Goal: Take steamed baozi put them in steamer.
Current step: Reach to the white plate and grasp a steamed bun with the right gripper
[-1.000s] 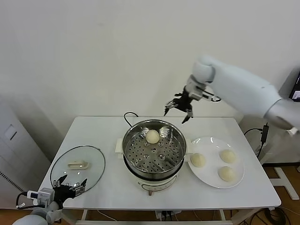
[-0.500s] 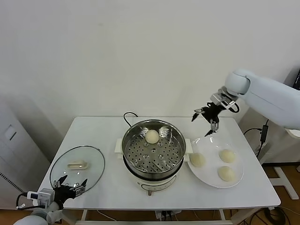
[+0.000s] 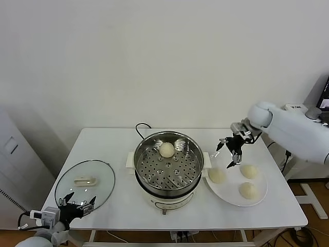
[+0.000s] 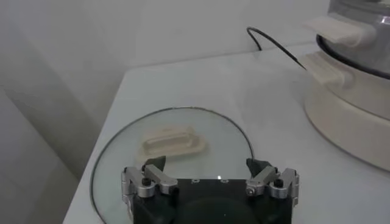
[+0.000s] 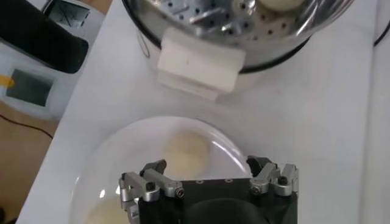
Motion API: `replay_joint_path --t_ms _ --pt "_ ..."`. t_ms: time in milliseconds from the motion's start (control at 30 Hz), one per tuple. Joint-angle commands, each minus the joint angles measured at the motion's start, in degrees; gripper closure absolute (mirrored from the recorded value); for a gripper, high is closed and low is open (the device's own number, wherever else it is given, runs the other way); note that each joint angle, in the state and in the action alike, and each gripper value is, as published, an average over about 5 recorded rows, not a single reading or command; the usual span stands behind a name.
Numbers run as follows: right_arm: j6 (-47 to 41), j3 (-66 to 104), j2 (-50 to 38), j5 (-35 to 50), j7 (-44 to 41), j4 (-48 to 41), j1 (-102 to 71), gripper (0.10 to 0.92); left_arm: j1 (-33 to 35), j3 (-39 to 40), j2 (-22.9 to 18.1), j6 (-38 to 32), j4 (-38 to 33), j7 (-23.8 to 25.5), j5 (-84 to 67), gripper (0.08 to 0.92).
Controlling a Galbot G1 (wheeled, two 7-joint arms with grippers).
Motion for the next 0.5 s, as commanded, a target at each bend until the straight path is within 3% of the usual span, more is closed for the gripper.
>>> replay_joint_path --t_ms 33,500 --pt "-2.2 4.9 1.9 -3.6 1.3 -3.3 -7.8 0.203 0.3 -0.1 0.0 0.0 -0.1 0.0 0.0 0.177" --pt "-1.9 8.7 4.6 -7.1 2.2 -6.9 -11.6 0.203 1.0 -0.5 -0.1 -0.3 -0.2 0.0 0.0 0.177"
